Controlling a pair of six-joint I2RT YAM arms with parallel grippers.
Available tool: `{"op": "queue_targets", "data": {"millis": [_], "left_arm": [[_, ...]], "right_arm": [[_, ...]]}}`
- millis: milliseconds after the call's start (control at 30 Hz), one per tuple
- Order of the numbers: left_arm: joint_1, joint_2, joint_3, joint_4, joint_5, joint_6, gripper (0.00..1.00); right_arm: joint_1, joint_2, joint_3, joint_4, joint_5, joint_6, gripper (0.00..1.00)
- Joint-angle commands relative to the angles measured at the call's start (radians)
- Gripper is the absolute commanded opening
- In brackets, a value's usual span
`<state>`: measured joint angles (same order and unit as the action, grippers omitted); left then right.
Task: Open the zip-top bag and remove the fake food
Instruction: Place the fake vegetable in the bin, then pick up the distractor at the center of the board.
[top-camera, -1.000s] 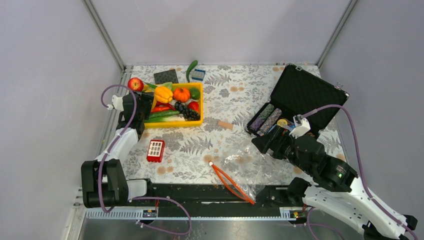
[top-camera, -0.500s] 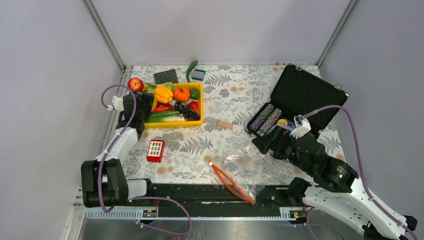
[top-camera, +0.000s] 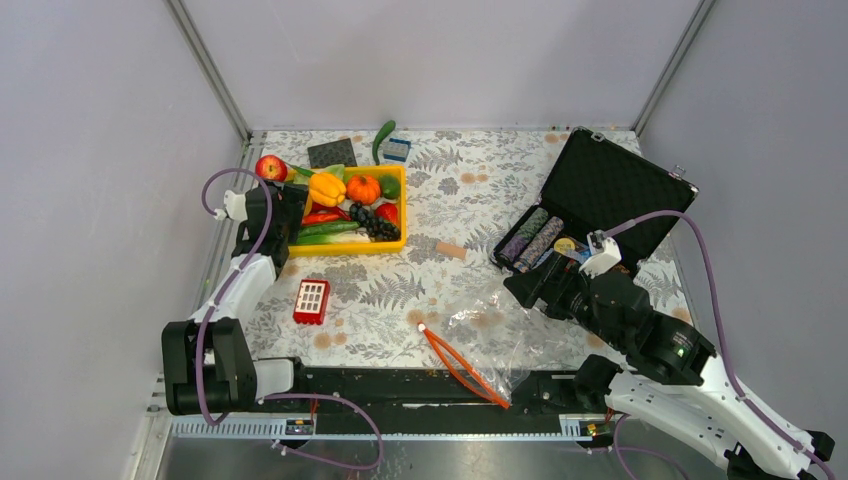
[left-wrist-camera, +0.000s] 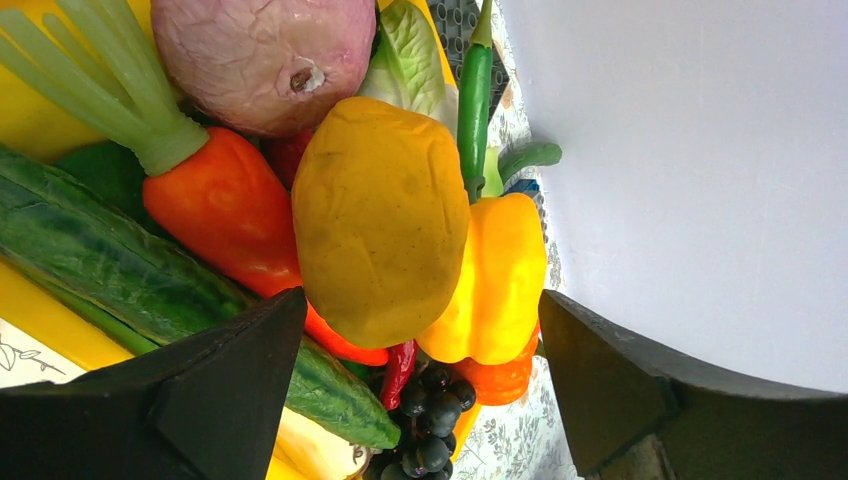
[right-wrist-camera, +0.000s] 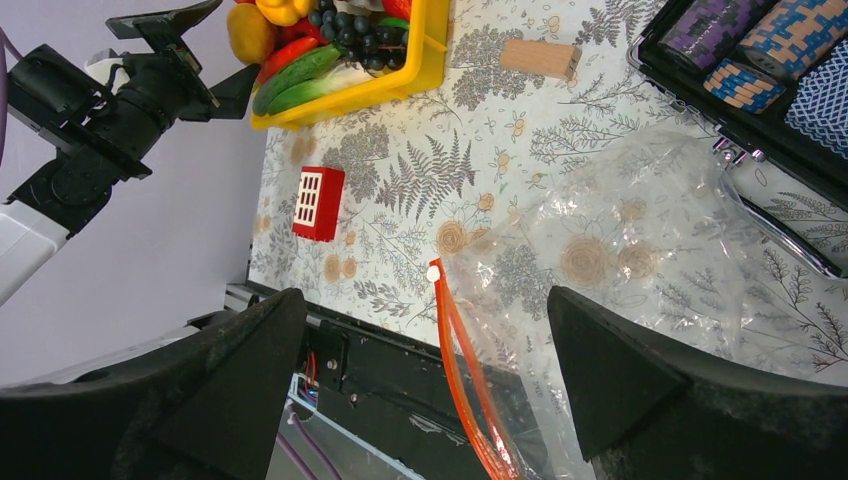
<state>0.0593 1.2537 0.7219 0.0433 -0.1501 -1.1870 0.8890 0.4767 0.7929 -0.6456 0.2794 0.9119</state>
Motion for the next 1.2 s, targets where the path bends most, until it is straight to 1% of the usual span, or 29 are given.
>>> {"op": "queue_targets", "data": {"millis": [0, 200, 567, 800, 833, 900, 1033, 1167], "left_arm": [[0.005, -0.028, 0.044, 0.016, 0.003, 0.001, 0.88], [0.005, -0.057, 0.043, 0.002, 0.017, 0.003, 0.88], [0.005, -0.125, 0.053, -0.077, 0.041, 0.007, 0.9], [0.005, -0.194, 0.057, -0.121, 0.07, 0.021, 0.9], [0.005, -0.206, 0.067, -0.135, 0.079, 0.034, 0.9], [0.004, -0.231, 0.112, -0.222, 0.086, 0.072, 0.9], [0.005, -0.26, 0.209, -0.308, 0.14, 0.235, 0.9], [0.005, -0.229, 0.358, -0.388, 0.213, 0.429, 0.89]], "right_arm": [[-0.001, -0.005, -0.007, 0.013, 0.027, 0.01, 0.98], [-0.001, 0.0, -0.009, 0.014, 0.024, 0.015, 0.98], [-0.001, 0.008, -0.012, 0.016, 0.016, 0.025, 0.98], [-0.001, 0.008, -0.007, 0.012, 0.028, 0.013, 0.99], [-0.002, 0.013, -0.002, 0.01, 0.03, 0.007, 0.98], [-0.001, 0.044, 0.023, -0.003, 0.038, -0.011, 0.98], [-0.001, 0.104, 0.076, -0.02, 0.048, -0.06, 0.98], [-0.001, 0.143, 0.107, -0.02, 0.05, -0.095, 0.98]]}}
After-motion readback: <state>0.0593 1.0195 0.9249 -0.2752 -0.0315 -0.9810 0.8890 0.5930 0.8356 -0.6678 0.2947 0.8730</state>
